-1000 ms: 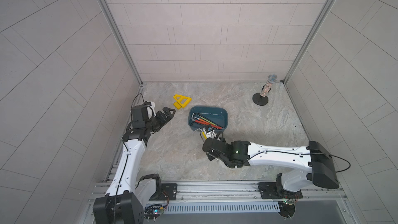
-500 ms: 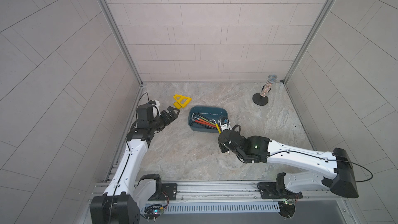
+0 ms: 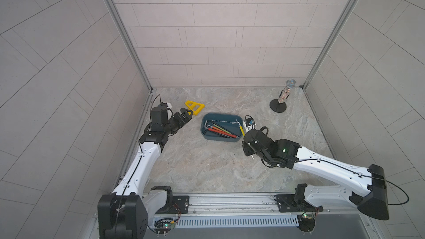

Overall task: Put the hex key on the desktop into the storage box
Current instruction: Place the Allen key in the storage box.

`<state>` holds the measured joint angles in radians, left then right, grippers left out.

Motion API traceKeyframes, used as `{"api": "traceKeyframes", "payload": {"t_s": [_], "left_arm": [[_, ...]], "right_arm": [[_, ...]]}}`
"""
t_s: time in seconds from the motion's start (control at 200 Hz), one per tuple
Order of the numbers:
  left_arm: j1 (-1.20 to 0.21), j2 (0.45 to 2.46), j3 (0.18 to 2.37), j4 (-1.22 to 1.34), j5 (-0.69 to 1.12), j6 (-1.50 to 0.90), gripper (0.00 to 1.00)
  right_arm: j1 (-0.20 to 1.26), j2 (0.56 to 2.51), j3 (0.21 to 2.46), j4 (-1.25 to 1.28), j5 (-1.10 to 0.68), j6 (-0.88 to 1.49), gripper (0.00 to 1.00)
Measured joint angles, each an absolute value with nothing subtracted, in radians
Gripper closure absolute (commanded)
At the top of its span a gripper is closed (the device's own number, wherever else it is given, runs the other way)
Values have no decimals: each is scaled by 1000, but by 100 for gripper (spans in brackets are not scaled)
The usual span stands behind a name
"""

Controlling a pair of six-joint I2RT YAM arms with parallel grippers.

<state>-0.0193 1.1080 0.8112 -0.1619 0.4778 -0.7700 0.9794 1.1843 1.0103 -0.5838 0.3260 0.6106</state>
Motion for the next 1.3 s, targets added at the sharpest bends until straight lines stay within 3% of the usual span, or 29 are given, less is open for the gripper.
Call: {"api": "traceKeyframes", "payload": {"t_s": [0.29, 0.951, 1.301], "left_arm": [[-20, 1129, 801, -115, 470, -782, 0], [-20, 1127, 780, -115, 457, -786, 0], [-20, 1136, 780, -118, 438, -786, 0]], "right_arm": [[904, 1245, 1062, -598, 268, 552, 100], [728, 1754, 1448, -541, 21, 317, 100], [689, 1930, 1582, -542, -45, 212, 100]]}}
